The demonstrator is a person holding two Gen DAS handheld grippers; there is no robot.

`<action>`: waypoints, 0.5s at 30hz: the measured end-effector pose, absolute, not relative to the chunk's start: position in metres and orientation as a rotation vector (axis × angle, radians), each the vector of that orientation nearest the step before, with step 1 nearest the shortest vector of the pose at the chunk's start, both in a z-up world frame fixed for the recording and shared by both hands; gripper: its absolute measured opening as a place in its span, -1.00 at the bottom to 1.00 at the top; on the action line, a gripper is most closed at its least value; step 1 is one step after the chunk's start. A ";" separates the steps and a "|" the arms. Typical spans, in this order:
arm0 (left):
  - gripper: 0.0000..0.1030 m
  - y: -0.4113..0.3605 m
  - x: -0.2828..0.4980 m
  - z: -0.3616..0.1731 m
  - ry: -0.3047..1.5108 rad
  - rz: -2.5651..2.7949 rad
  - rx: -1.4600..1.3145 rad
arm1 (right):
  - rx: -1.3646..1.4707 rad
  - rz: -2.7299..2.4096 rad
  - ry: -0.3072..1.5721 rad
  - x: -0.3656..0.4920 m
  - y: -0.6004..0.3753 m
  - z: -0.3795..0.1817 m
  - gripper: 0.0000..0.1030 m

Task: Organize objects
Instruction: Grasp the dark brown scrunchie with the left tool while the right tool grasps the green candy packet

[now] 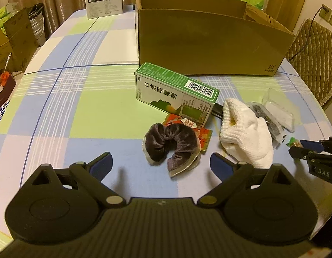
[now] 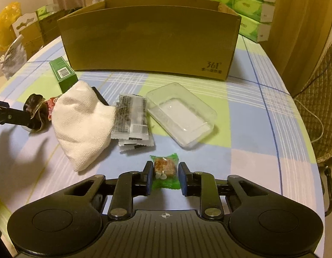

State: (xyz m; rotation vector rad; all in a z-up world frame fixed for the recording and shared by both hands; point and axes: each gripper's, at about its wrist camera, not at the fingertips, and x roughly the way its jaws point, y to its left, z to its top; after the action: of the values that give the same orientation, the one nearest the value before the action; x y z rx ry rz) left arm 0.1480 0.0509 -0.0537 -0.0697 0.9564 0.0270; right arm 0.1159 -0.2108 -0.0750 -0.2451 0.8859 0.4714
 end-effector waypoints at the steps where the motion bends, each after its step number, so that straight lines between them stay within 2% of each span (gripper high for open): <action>1: 0.85 0.052 0.149 -0.055 0.957 0.025 -0.070 | -0.242 0.471 0.887 0.116 -0.211 -0.075 -0.62; 8: 0.79 0.055 0.153 -0.060 0.948 0.007 -0.079 | -0.190 0.469 0.898 0.110 -0.211 -0.069 -0.63; 11: 0.71 0.056 0.157 -0.061 0.942 -0.010 -0.092 | -0.186 0.468 0.899 0.106 -0.210 -0.067 -0.63; 15: 0.49 0.055 0.164 -0.063 0.937 -0.029 -0.074 | -0.177 0.457 0.904 0.106 -0.210 -0.065 -0.63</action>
State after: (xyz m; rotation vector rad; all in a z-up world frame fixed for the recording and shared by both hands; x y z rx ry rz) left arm 0.1641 0.0547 -0.0633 -0.0739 0.9366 -0.0287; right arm 0.1064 -0.2097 -0.0646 -0.1766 0.9039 0.4570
